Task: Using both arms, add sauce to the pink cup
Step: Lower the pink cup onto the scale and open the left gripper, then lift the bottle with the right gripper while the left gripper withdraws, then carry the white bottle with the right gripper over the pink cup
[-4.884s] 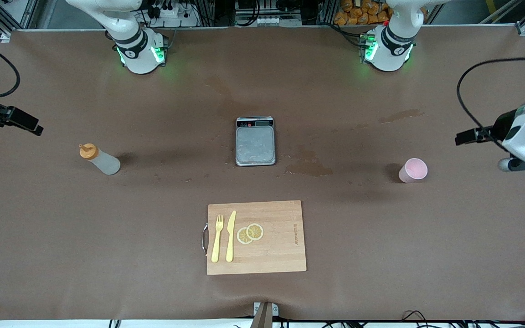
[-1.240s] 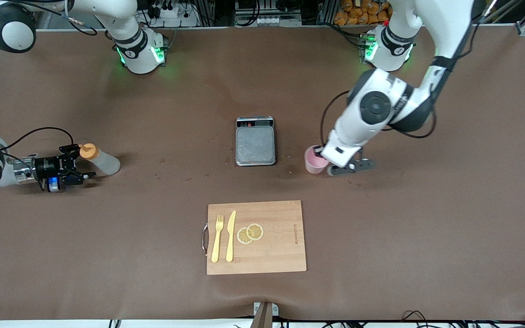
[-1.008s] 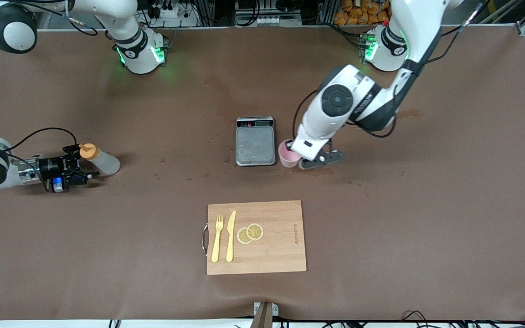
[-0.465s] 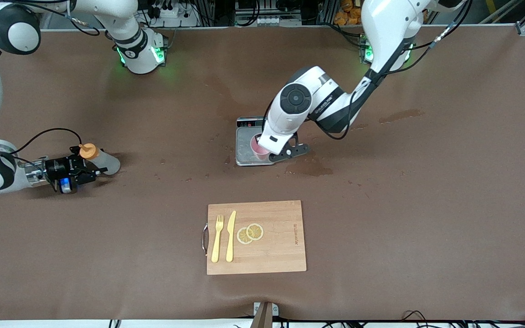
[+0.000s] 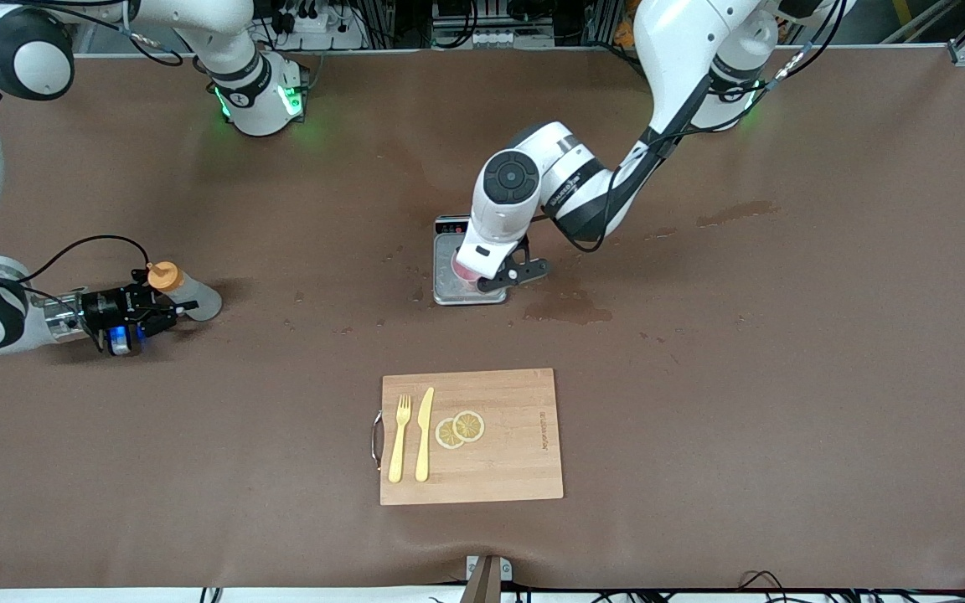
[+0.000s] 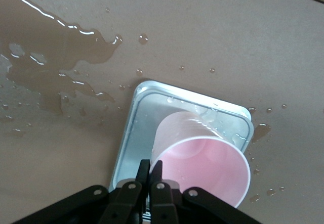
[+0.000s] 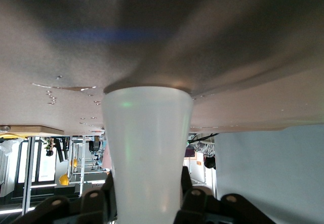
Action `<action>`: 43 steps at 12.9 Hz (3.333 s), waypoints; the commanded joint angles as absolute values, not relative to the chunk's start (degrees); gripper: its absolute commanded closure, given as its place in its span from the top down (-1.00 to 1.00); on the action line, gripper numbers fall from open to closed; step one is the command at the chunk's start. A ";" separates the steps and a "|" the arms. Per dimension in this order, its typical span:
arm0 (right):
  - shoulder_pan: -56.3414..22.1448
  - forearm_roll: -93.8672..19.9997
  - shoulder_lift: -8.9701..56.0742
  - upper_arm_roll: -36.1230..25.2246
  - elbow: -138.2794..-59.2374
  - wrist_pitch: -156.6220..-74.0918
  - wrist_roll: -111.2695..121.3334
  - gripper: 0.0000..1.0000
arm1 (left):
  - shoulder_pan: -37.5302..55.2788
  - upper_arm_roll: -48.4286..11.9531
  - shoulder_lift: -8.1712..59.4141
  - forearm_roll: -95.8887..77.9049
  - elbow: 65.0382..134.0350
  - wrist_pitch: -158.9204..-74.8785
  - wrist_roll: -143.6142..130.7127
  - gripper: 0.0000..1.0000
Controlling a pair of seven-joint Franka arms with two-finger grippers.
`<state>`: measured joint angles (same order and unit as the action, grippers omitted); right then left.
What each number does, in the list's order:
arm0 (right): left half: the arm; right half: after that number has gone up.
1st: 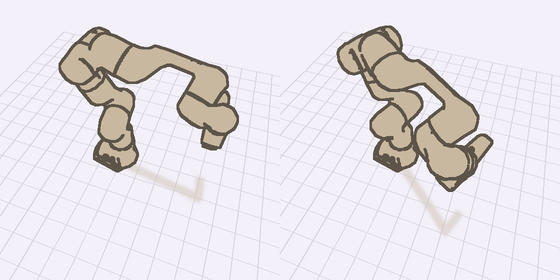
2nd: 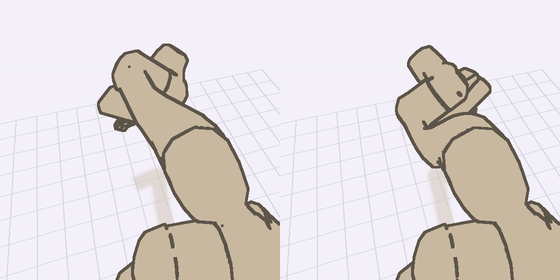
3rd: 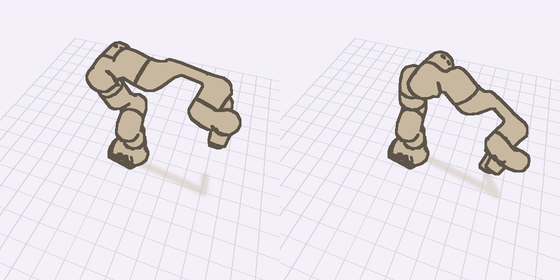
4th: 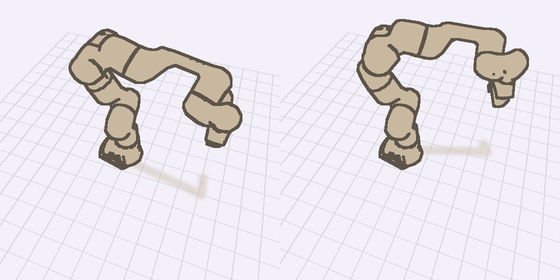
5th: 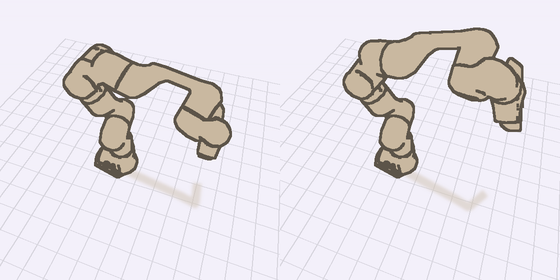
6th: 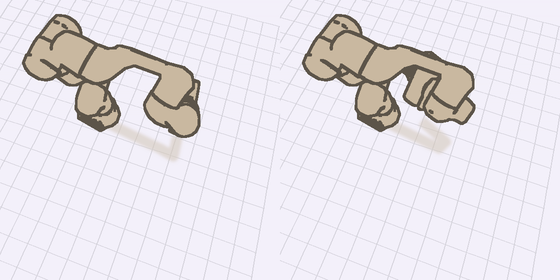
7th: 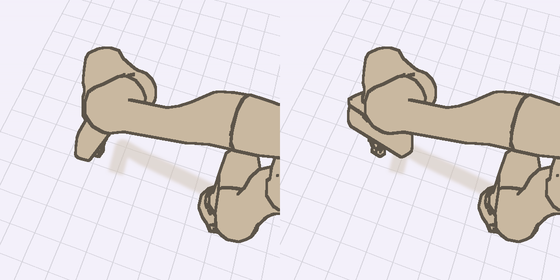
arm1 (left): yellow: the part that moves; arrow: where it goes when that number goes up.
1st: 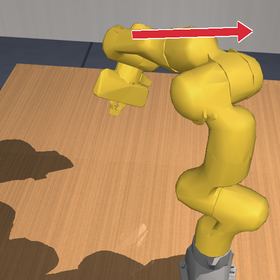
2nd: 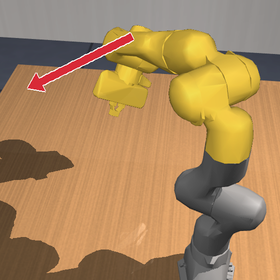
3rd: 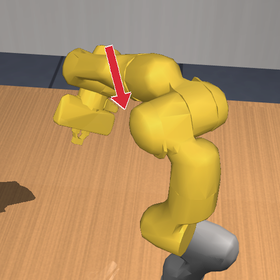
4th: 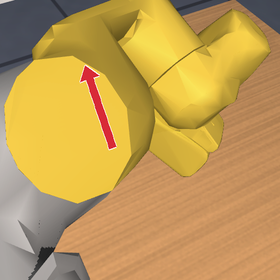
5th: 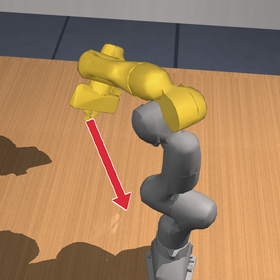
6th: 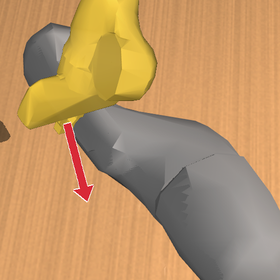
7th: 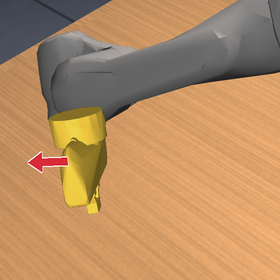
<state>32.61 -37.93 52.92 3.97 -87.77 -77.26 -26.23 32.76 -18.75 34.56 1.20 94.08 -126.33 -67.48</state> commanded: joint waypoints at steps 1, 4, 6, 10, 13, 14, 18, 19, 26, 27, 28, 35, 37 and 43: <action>32.52 -38.93 52.47 4.04 -87.28 -75.68 -26.10 -0.10 | 34.27 -18.02 36.12 2.55 91.85 -125.95 -69.17 -1.00; 32.17 -39.02 52.03 4.57 -87.19 -75.15 -28.91 -0.09 | 34.63 -18.02 36.83 2.55 91.58 -126.56 -69.34 -1.00; 32.52 -39.02 51.94 5.62 -87.10 -75.15 -30.40 -0.09 | 34.81 -17.93 36.91 2.46 91.58 -126.56 -72.31 -0.45; 32.17 -39.99 50.80 7.55 -86.66 -75.23 -36.19 -0.09 | 34.98 -17.58 36.65 2.55 90.27 -126.48 -72.95 1.00; 30.33 -39.90 47.65 9.14 -86.05 -75.41 -43.22 -0.09 | 33.84 -16.97 34.37 2.64 90.35 -125.08 -72.95 1.00; 29.54 -39.90 47.20 9.23 -85.61 -75.41 -44.72 -0.07 | 33.32 -16.70 32.71 2.64 90.35 -123.15 -72.95 1.00; 24.63 -39.99 43.88 8.97 -85.08 -76.72 -50.25 -0.05 | 27.18 -16.52 23.32 2.64 90.44 -116.20 -72.51 1.00; 23.13 -39.21 41.94 8.88 -85.17 -77.69 -53.23 -0.05 | 24.90 -16.52 21.29 2.64 90.35 -115.06 -72.07 1.00; 13.28 -34.72 35.33 8.52 -85.25 -82.79 -70.12 -0.04 | 6.88 -16.61 13.81 2.64 90.26 -107.24 -45.67 1.00; 12.66 -34.80 35.25 8.61 -85.34 -82.88 -71.01 -0.04 | 4.68 -16.79 12.75 2.64 90.26 -106.10 -41.44 1.00; 11.26 -34.72 35.07 8.61 -85.17 -83.14 -73.45 -0.04 | 3.18 -16.70 11.44 2.64 90.18 -104.26 -38.09 1.00; -0.95 -23.40 32.18 8.79 -85.08 -88.24 -90.24 -0.06 | -4.66 -15.92 4.94 1.58 86.13 -92.73 -23.23 1.00; -5.87 -17.17 32.08 8.61 -85.08 -89.11 -96.12 -0.11 | -1.61 -10.14 3.43 0.10 86.22 -89.75 -18.22 1.00; -13.53 -14.34 32.17 8.61 -84.64 -90.18 -108.27 -0.14 | 0.79 -5.54 3.25 0.00 86.13 -87.01 -12.66 1.00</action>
<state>-11.45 -16.53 33.87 9.18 -84.16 -90.53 -104.53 -0.15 -6.32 3.70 0.70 86.18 -88.52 -13.57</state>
